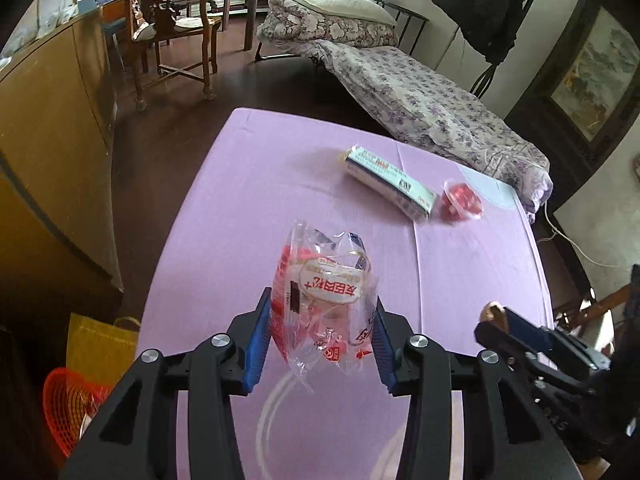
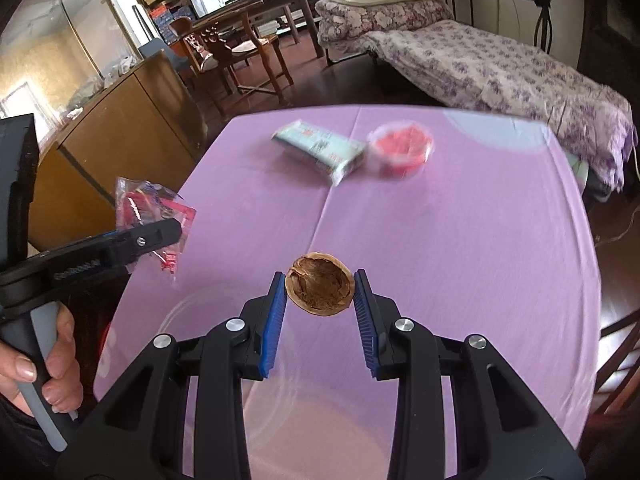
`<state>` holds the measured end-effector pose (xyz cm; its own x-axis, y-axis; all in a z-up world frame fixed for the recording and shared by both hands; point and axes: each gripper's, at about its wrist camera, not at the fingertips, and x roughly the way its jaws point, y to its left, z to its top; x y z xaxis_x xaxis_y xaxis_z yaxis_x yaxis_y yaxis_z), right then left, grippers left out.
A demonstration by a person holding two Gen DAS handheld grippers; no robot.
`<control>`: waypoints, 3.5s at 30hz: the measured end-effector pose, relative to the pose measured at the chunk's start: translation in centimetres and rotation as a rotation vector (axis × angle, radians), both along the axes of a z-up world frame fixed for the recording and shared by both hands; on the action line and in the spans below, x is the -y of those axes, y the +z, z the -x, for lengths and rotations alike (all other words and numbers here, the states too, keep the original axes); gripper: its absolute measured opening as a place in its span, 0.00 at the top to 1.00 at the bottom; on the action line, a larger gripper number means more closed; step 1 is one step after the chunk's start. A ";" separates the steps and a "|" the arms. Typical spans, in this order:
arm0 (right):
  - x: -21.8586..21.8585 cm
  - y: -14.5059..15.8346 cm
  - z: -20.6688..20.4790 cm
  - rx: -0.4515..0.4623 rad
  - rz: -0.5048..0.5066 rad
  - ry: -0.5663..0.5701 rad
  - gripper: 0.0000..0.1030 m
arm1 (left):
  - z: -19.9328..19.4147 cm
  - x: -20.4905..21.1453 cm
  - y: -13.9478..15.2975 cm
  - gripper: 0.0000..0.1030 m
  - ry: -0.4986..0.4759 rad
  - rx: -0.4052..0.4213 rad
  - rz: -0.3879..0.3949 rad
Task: Collect trash
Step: 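Carry walnut shell and wrapper to the red wastebasket, then open both grippers over the red wastebasket, then move both tools back over the table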
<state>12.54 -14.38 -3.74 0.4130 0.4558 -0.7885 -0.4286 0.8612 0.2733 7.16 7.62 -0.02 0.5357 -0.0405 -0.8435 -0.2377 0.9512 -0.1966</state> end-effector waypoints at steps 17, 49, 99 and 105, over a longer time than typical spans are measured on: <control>-2.2 1.6 8.2 0.021 0.017 0.054 0.66 | 9.9 -4.3 3.0 0.57 0.077 0.061 -0.001; -24.9 6.8 20.2 0.016 0.020 0.651 0.66 | 28.0 -21.5 -0.2 0.57 0.506 0.002 0.024; -32.0 2.1 17.2 -0.089 0.089 0.652 0.41 | 27.7 -26.4 -5.3 0.37 0.631 -0.152 0.028; -27.6 3.4 14.0 -0.062 0.054 0.572 0.41 | 23.8 -23.4 -3.1 0.35 0.551 -0.120 -0.002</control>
<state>-1.48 13.27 -0.34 0.0648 0.5513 -0.8318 -0.8145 0.5108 0.2752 -16.60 30.97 -3.16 0.3778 0.2201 -0.8993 -0.7201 0.6804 -0.1360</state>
